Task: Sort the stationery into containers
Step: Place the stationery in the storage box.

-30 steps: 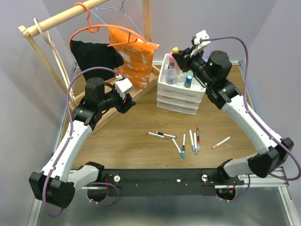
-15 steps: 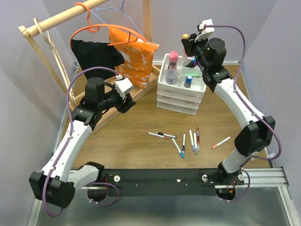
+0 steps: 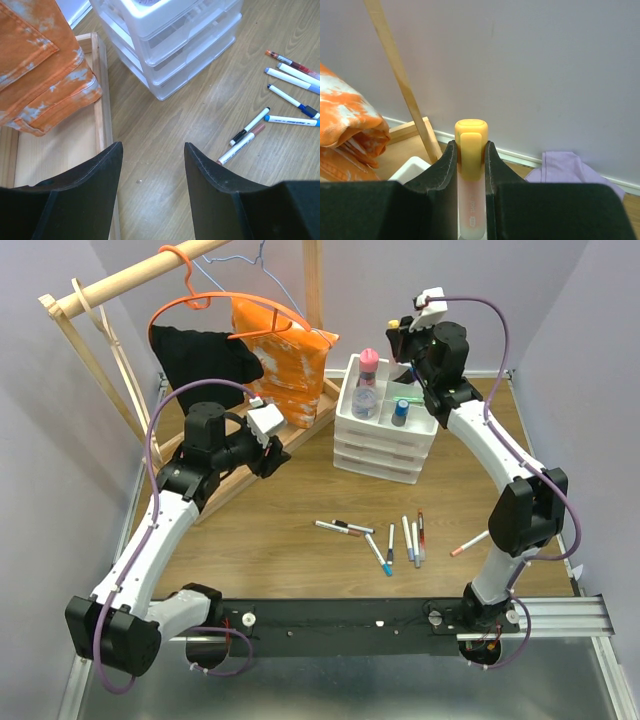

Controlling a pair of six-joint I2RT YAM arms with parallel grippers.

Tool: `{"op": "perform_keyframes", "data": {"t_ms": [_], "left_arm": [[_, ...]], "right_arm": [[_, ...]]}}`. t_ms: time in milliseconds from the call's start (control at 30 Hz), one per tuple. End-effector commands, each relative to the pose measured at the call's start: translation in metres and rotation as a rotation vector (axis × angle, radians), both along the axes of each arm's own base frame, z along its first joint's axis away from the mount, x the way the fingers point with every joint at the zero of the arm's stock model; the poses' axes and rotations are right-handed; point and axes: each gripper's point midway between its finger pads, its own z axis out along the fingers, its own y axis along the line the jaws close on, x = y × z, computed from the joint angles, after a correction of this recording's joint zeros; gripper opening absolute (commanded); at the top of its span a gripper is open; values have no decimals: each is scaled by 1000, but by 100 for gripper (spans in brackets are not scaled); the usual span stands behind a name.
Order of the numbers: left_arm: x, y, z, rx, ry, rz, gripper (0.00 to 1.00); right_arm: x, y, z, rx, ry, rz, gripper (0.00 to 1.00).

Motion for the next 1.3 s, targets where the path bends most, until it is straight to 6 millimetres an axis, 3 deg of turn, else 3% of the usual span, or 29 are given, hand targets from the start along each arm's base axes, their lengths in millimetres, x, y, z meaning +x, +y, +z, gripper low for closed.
{"op": "perform_keyframes", "data": {"t_ms": [0, 333, 1267], "left_arm": [[7, -3, 4, -24, -13, -4, 61], [8, -5, 3, -33, -7, -5, 61], [-5, -4, 1, -64, -5, -8, 61]], "right_arm": [[4, -9, 0, 4, -16, -39, 1], [4, -12, -32, -33, 66, -57, 1], [-25, -34, -49, -102, 142, -112, 1]]}}
